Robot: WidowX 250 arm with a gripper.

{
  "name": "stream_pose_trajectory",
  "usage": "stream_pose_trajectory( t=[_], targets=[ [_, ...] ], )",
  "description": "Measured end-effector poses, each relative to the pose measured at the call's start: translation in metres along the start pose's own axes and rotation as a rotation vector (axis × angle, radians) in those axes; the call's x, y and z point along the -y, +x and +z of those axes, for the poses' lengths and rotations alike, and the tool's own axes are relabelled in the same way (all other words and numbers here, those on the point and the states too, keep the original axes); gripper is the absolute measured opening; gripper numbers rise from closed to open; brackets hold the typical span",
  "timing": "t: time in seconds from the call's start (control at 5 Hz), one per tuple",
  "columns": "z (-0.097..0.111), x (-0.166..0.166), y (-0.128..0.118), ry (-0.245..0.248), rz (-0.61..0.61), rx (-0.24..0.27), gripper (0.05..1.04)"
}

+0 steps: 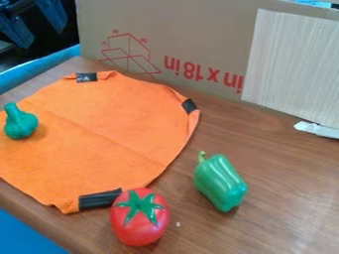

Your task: Put the green onion on the top right of the table

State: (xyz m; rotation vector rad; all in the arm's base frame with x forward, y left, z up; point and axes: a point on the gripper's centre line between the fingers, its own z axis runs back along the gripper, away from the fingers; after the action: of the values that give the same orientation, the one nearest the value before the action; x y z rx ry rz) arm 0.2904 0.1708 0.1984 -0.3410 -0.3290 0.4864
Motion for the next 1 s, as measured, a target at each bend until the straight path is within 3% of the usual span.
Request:
stream_pose_trajectory(
  t=[0.2,0.8,1.0],
  targets=[
    [-0.009,-0.004,-0.001,-0.004,0.013,-0.027,0.999],
    [0.0,-0.049,-0.021,0.075,-0.021,-0.056,0.999],
    [-0.004,-0.067,-0.032,0.161,-0.072,-0.047,0.999]
  ],
)
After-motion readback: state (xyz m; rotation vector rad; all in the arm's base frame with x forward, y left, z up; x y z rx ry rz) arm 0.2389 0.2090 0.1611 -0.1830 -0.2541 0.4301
